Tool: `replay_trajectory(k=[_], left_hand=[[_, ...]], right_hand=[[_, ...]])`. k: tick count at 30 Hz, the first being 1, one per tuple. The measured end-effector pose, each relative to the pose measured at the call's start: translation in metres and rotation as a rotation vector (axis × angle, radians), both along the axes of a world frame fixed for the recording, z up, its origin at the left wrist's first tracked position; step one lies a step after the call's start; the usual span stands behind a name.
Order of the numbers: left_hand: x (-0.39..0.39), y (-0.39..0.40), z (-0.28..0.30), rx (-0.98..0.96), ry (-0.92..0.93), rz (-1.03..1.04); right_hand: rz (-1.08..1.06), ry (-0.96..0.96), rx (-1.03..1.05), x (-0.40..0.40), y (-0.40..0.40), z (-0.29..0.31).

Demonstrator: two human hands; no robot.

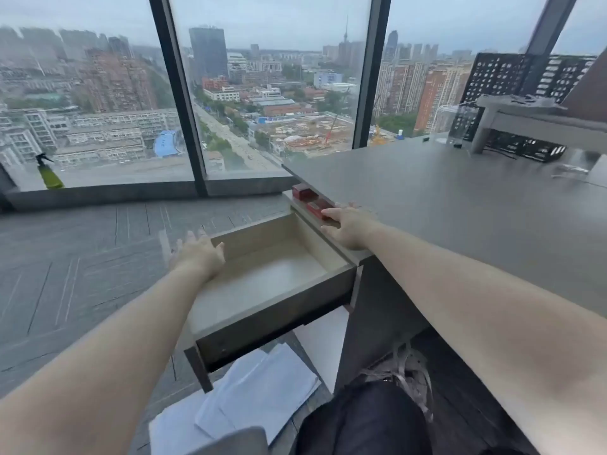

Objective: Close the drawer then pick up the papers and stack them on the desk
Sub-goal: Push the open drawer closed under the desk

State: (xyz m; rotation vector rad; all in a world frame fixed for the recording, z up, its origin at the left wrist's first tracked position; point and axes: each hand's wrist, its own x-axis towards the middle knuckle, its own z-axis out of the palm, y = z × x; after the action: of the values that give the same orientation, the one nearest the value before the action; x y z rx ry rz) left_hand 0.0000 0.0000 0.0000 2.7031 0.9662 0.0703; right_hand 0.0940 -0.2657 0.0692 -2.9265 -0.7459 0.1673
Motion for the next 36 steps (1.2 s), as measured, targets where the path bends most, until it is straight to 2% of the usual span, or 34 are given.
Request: replay_trajectory(k=[2,4,6,9,16,22,26,33,36], left_hand=[[-0.013,0.003,-0.009,-0.026,0.027,0.173],[-0.015,0.014,-0.023,-0.156,0.007,0.304],[-0.01,0.027,-0.035,-0.261,-0.053,0.339],[-0.008,0.024,-0.025,-0.302,-0.039,0.348],[0.006,0.011,-0.02,-0.362,-0.147,0.262],[0.029,-0.008,-0.028,-0.625,-0.316,0.137],[0.049,-0.027,-0.034,-0.832,-0.334,0.031],[0.094,-0.049,-0.049,-1.01,-0.364,-0.071],[0.106,-0.068,-0.047,-1.027,-0.356,-0.109]], right_hand=[[-0.03,-0.027,-0.034,-0.001,-0.001,0.0],[-0.066,-0.041,-0.028,0.003,-0.004,0.001],[-0.075,-0.034,-0.027,0.007,-0.005,-0.002],[-0.089,-0.039,-0.07,0.012,-0.006,-0.006],[-0.052,-0.036,-0.124,0.034,-0.002,-0.011],[-0.009,0.018,-0.06,0.048,-0.002,-0.007],[0.012,0.058,-0.002,0.054,-0.003,-0.003],[0.033,0.089,0.031,0.069,-0.002,-0.002],[0.039,0.097,0.035,0.079,0.0,-0.003]])
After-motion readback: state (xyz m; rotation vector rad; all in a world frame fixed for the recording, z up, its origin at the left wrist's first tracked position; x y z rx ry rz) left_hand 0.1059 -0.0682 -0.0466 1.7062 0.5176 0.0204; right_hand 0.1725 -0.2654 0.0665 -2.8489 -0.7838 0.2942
